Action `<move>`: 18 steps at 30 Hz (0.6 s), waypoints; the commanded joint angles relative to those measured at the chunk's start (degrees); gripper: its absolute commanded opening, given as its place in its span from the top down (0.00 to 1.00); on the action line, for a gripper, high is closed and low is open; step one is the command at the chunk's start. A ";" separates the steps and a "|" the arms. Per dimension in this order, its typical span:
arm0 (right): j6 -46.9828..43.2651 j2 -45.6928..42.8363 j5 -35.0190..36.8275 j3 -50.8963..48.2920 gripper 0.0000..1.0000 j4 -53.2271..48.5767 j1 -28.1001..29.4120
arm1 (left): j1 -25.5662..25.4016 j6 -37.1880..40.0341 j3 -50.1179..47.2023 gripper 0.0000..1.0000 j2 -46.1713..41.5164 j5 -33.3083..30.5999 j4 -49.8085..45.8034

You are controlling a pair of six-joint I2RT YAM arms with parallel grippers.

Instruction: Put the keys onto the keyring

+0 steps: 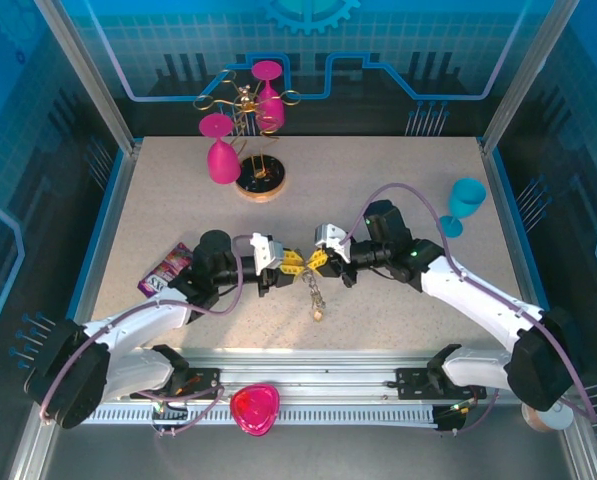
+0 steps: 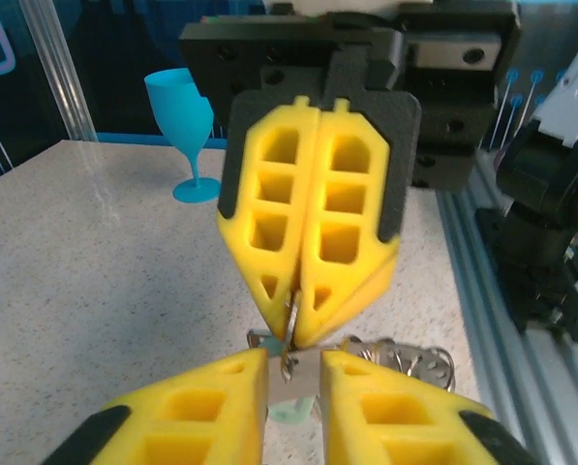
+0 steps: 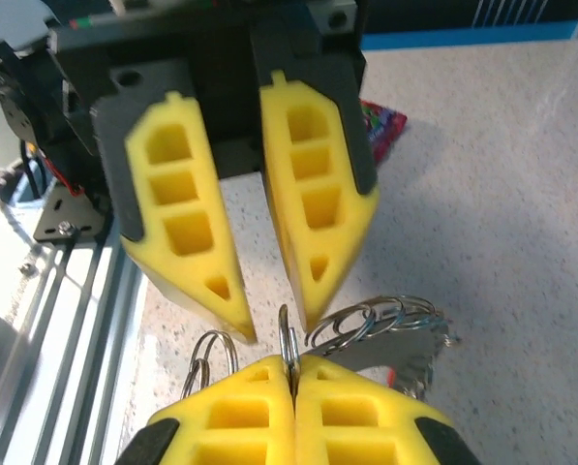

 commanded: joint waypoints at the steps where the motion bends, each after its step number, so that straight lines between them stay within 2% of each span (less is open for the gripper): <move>1: -6.20 0.77 6.50 5.86 1.00 -10.00 2.19 | -0.24 4.88 3.70 0.75 -1.93 -1.93 -7.85; 5: -9.96 3.15 13.33 10.37 1.00 -17.89 4.66 | -0.26 8.07 6.27 0.75 -1.64 -2.40 -14.46; 9: -11.45 5.00 16.47 13.70 1.00 -21.35 6.74 | -0.26 9.01 7.38 0.75 -0.90 -2.25 -15.82; 18: -11.30 6.51 16.01 17.84 1.00 -22.73 8.30 | -0.96 11.43 8.73 0.77 0.12 -1.07 -19.64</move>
